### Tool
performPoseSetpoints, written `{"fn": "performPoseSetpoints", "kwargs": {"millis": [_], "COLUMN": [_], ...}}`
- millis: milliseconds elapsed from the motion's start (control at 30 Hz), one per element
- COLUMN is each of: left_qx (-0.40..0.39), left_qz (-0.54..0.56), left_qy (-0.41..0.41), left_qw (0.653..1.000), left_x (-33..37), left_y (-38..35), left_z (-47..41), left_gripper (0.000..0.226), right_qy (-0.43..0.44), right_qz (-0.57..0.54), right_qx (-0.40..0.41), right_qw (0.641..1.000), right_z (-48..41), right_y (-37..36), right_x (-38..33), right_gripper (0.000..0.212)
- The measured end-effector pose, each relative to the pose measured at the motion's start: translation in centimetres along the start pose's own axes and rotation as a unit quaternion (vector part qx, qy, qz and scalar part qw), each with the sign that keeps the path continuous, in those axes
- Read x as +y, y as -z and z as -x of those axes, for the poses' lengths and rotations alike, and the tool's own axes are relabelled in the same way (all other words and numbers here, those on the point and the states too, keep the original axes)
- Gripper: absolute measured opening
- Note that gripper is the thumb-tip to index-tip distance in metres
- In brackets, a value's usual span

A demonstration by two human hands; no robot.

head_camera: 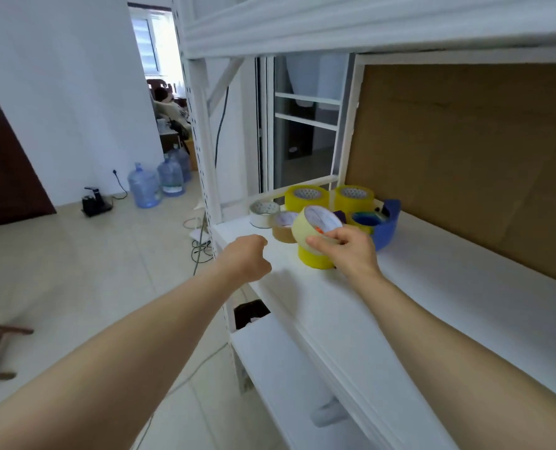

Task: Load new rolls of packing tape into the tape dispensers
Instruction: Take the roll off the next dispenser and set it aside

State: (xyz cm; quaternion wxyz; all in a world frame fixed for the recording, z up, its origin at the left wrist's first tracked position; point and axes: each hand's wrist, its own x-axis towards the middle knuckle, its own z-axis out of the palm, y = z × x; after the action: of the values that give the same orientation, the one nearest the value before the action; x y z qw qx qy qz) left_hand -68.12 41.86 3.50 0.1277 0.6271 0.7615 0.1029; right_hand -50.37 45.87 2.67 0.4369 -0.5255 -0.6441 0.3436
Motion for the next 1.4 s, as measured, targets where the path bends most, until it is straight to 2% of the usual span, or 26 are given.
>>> {"fn": "performPoseSetpoints", "kwargs": {"millis": [133, 267, 333, 533, 700, 833, 933, 1067, 1167, 1300, 1400], "left_qx": [0.005, -0.003, -0.005, -0.027, -0.038, -0.069, -0.087, -0.078, -0.060, -0.043, -0.031], "left_qz": [-0.002, -0.007, -0.008, -0.024, -0.026, -0.009, 0.005, -0.006, -0.013, -0.015, -0.003], "left_qy": [0.011, 0.018, 0.009, -0.048, -0.121, -0.141, -0.167, -0.212, -0.239, -0.258, -0.267], "left_qw": [1.000, 1.000, 1.000, 0.998, 0.992, 0.988, 0.982, 0.974, 0.969, 0.965, 0.963], "left_x": [-2.5, -5.0, -5.9, -8.6, -11.4, -13.0, -13.1, -12.8, -12.1, -10.5, -9.6], "left_y": [0.7, 1.0, 1.4, 2.1, 3.2, 3.2, 3.3, 3.3, 3.7, 4.3, 4.5], "left_z": [-4.3, -7.7, -9.5, -14.2, -17.2, -18.8, -19.4, -20.3, -21.1, -22.2, -23.4], "left_gripper": [0.058, 0.057, 0.057, 0.053, 0.030, 0.044, 0.049, 0.038, 0.034, 0.034, 0.012], "right_qy": [-0.001, 0.011, 0.019, 0.090, 0.085, 0.025, -0.031, -0.052, -0.036, -0.062, -0.083], "right_qz": [0.025, 0.120, 0.154, 0.258, 0.328, 0.391, 0.405, 0.404, 0.415, 0.366, 0.332], "right_qx": [-0.006, -0.018, -0.045, -0.064, -0.061, -0.057, -0.040, -0.005, 0.037, 0.068, 0.091], "right_qw": [1.000, 0.993, 0.987, 0.960, 0.939, 0.918, 0.913, 0.913, 0.908, 0.926, 0.935], "right_z": [-4.5, -6.6, -7.3, -8.3, -8.1, -8.2, -8.6, -8.9, -9.6, -12.4, -15.1], "right_y": [-3.3, -6.0, -7.2, -12.1, -16.5, -18.9, -19.5, -19.9, -18.6, -15.2, -12.5], "right_x": [0.6, 0.3, 0.1, 0.1, -1.5, -1.4, -1.1, -1.7, -2.3, -2.3, -1.7], "right_gripper": [0.034, 0.031, 0.021, 0.025, 0.031, 0.034, 0.037, 0.055, 0.041, 0.026, 0.026]}}
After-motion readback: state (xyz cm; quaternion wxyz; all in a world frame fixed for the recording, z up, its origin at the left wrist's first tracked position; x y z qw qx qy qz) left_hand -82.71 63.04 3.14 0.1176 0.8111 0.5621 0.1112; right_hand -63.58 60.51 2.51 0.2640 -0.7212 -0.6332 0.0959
